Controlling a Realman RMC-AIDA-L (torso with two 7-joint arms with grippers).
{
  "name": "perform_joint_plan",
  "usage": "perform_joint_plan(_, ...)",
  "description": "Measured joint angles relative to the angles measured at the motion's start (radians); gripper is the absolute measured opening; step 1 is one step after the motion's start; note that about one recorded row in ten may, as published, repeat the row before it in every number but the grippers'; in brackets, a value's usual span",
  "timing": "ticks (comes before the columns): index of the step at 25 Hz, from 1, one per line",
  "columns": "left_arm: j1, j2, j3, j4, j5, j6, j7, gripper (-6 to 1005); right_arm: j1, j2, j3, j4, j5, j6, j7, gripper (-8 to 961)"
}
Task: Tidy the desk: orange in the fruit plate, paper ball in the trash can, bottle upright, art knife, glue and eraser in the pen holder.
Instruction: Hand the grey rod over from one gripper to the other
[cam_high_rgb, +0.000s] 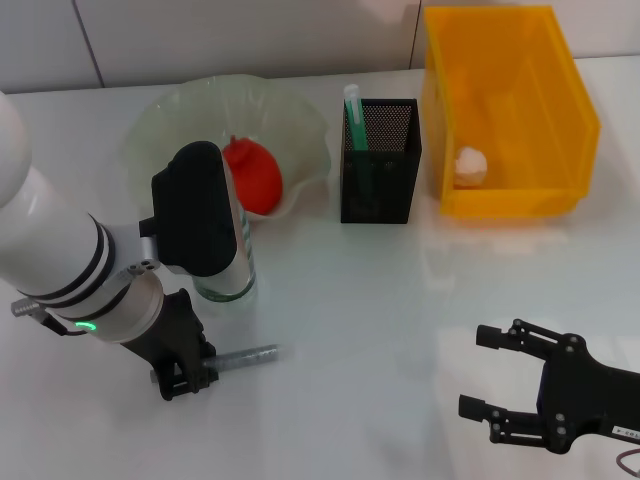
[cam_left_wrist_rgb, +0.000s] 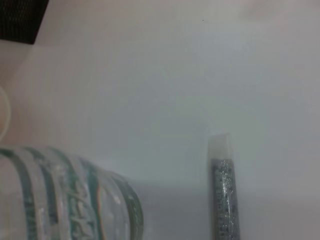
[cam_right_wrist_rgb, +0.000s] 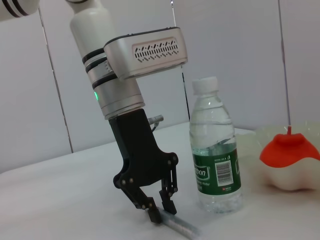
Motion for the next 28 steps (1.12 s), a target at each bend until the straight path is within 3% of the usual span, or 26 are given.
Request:
perform_joint_plan(20,-0.002,0.000,-0.009,0.012,-0.005,0.015,0.030,162,-0.001,-0.002,0.014,0.000,0.005,0.000,0.012,792)
perform_joint_plan(24,0.000,0.000,-0.010,0.024,-0.010,0.021,0.030,160,-0.007,-0.002,0.103,0.000,0.010,-0.036,0.018,790)
perform_joint_plan(25,0.016,0.003,-0.026,0.091,-0.072,0.058,0.033,158,-0.011,-0.006,0.196,0.000,0.010,-0.093,0.032,790)
perform_joint_plan(28,0.026,0.005,-0.046,0.127,-0.131,0.080,0.040,153,-0.014,-0.015,0.268,0.000,0.008,-0.167,0.051,789)
